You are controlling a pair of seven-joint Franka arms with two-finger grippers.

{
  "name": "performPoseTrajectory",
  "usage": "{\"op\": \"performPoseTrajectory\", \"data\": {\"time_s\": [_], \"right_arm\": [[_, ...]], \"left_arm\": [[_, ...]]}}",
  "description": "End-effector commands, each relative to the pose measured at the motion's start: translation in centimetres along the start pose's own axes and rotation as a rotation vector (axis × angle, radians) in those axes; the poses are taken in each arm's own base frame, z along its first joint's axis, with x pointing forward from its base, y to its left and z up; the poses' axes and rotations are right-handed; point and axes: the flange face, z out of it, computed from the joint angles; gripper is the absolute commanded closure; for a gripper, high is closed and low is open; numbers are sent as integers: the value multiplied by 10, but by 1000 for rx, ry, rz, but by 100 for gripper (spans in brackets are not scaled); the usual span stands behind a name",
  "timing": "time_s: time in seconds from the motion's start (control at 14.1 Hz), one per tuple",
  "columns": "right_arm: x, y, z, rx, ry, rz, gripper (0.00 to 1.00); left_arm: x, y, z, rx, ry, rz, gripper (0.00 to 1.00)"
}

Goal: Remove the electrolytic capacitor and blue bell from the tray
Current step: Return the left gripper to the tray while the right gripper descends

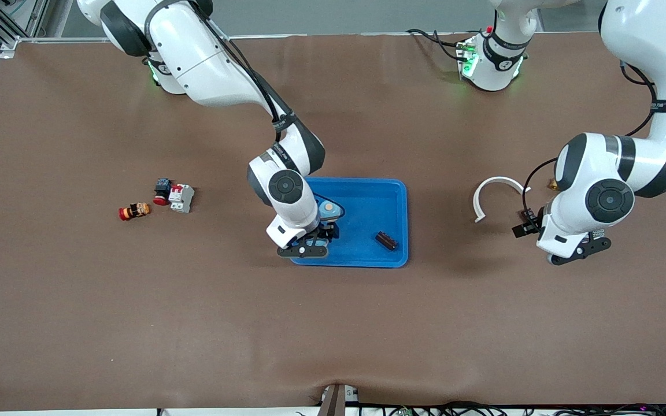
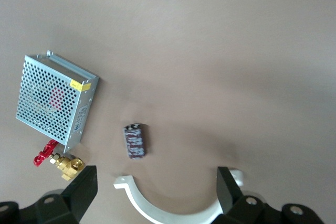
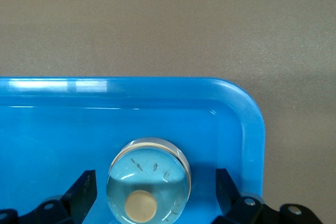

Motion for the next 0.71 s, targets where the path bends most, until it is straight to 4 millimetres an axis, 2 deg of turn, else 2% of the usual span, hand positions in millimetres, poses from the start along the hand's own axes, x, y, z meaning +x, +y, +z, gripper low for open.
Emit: {"op": "performPoseTrajectory", "data": {"time_s": [0.0, 0.14, 0.21, 0.35, 0.42, 0.64], "right_arm": [[1, -6, 5, -12, 15, 8, 0], [0, -9, 4, -5, 23, 3, 0], [0, -10, 4, -3, 26, 1, 0], [0, -10, 3, -2, 27, -2, 0], [0, -10, 3, -2, 27, -2, 0], [0, -10, 3, -1, 26, -1, 1]], "left_arm": [[5, 21, -24, -10, 20, 26, 0], [0, 41, -37, -23, 43, 48, 0], [-12, 62, -42, -27, 48, 73, 0], [-27, 91, -48, -67, 29, -20, 0], [-33, 103, -44, -80, 13, -88, 0], [-53, 160, -39, -114, -5, -179, 0]]}}
